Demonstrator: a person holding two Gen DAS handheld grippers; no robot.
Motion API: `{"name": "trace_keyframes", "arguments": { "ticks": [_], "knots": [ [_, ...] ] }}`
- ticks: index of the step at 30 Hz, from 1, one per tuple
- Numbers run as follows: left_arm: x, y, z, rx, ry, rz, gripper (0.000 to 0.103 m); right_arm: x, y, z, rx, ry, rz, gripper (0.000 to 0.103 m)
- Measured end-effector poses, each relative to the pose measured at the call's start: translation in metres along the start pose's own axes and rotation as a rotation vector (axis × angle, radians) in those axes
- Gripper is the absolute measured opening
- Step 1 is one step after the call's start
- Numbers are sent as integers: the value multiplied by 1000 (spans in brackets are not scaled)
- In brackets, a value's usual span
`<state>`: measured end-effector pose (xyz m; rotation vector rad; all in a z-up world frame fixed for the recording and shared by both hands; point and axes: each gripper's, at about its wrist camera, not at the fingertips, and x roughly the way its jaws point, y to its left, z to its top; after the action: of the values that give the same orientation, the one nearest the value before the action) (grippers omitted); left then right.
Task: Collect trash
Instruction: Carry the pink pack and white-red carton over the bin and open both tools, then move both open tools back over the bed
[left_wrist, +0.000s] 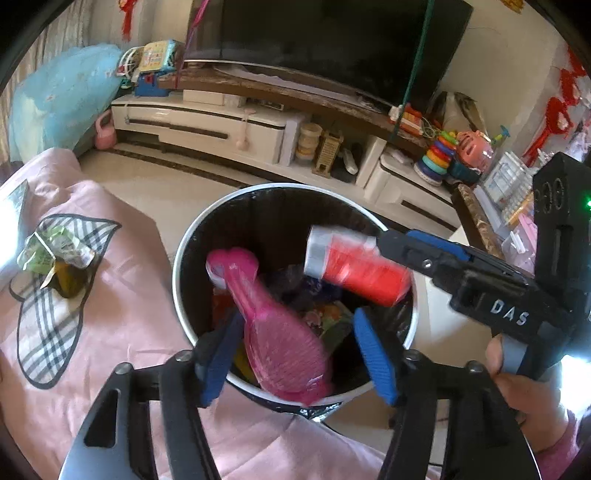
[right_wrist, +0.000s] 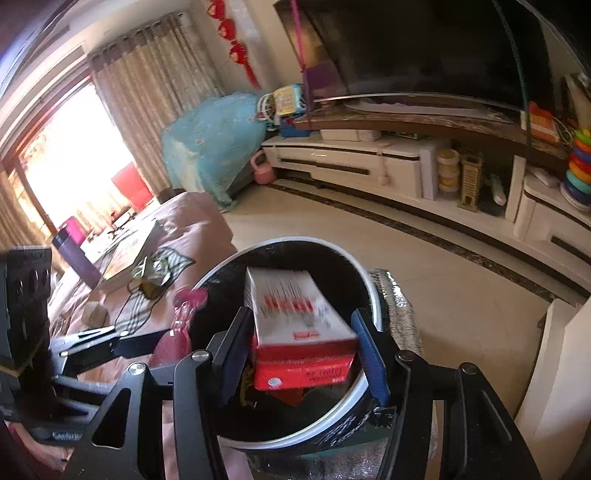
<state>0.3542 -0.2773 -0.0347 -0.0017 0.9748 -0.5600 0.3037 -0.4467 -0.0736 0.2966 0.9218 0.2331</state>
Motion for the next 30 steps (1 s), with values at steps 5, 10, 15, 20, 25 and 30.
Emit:
{"name": "trace_keyframes", "arguments": {
  "ticks": [5, 10, 15, 20, 25, 30],
  "knots": [
    [-8, 4, -6, -25, -17, -6, 69, -10, -4, 0, 32, -27, 6, 68],
    [-30, 17, -30, -50, -46, 8, 72, -19, 8, -5, 40, -49, 28, 81],
    [-56, 41, -70, -98, -61, 45, 72, -25, 37, -18, 29, -58, 87, 88],
    [-93, 73, -113, -176, -86, 105, 72, -16, 78, -38, -20, -17, 169, 88],
    [-129, 104, -147, -238, -104, 147, 72, 3, 122, -58, -79, 58, 230, 88],
    [-160, 128, -177, -278, -107, 188, 72, 19, 160, -76, -133, 110, 267, 88]
  ]
}}
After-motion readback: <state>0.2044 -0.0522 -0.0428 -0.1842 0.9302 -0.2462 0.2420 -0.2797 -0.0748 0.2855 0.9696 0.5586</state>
